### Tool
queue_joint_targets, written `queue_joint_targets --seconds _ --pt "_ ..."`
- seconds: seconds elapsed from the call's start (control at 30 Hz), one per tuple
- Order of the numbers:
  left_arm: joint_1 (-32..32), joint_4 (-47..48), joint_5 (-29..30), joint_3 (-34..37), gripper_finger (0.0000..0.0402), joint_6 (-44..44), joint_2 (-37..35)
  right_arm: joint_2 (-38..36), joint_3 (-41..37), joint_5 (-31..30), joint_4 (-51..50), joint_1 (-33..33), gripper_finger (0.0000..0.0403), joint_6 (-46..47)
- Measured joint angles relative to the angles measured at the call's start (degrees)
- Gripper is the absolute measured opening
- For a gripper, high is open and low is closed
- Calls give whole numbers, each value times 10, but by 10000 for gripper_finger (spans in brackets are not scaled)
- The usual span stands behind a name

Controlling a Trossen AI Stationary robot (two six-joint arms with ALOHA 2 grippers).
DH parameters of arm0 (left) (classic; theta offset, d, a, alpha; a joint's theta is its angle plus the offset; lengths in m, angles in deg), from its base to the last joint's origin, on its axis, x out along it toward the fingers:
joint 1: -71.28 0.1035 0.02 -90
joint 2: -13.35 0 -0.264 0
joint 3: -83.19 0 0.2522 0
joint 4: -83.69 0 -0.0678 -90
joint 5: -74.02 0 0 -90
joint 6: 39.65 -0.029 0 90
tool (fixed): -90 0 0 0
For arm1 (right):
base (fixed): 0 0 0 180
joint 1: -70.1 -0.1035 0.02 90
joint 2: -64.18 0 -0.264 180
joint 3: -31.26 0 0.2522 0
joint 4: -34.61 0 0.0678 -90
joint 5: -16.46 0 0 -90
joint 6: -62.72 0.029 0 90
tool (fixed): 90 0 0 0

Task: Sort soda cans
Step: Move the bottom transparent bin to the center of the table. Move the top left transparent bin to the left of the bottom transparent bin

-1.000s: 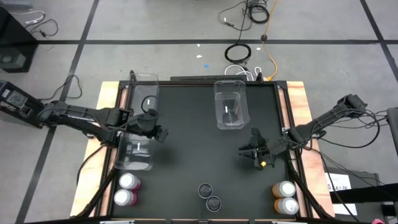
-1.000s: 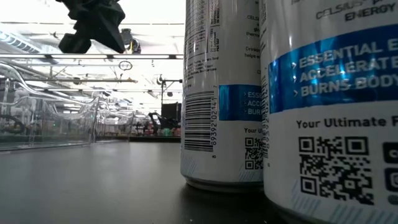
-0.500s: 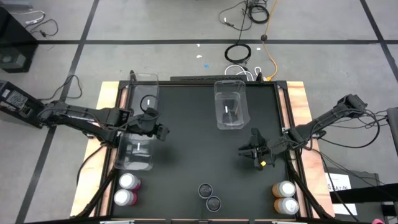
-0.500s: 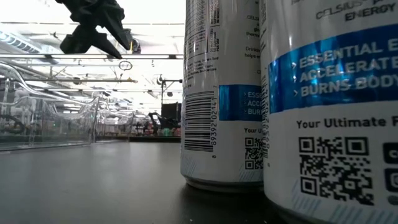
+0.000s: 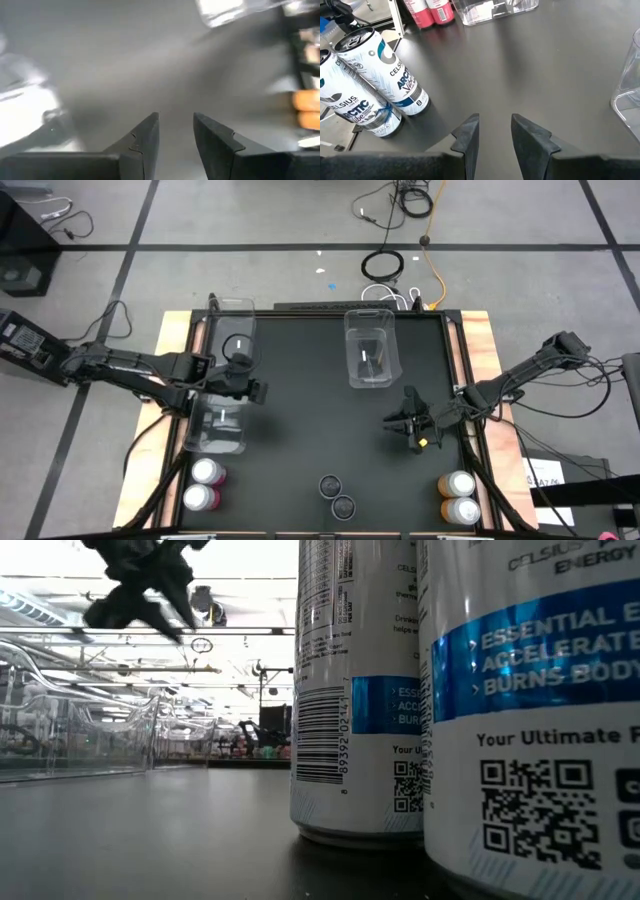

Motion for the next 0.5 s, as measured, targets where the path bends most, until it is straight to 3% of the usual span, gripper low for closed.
queue_joint_targets --seconds 0.2,0.5 --pt "0 107 -25 0 130 75 0 0 0 0 0 0 107 0" --pt "0 147 -60 0 130 96 52 0 0 0 0 0 107 0"
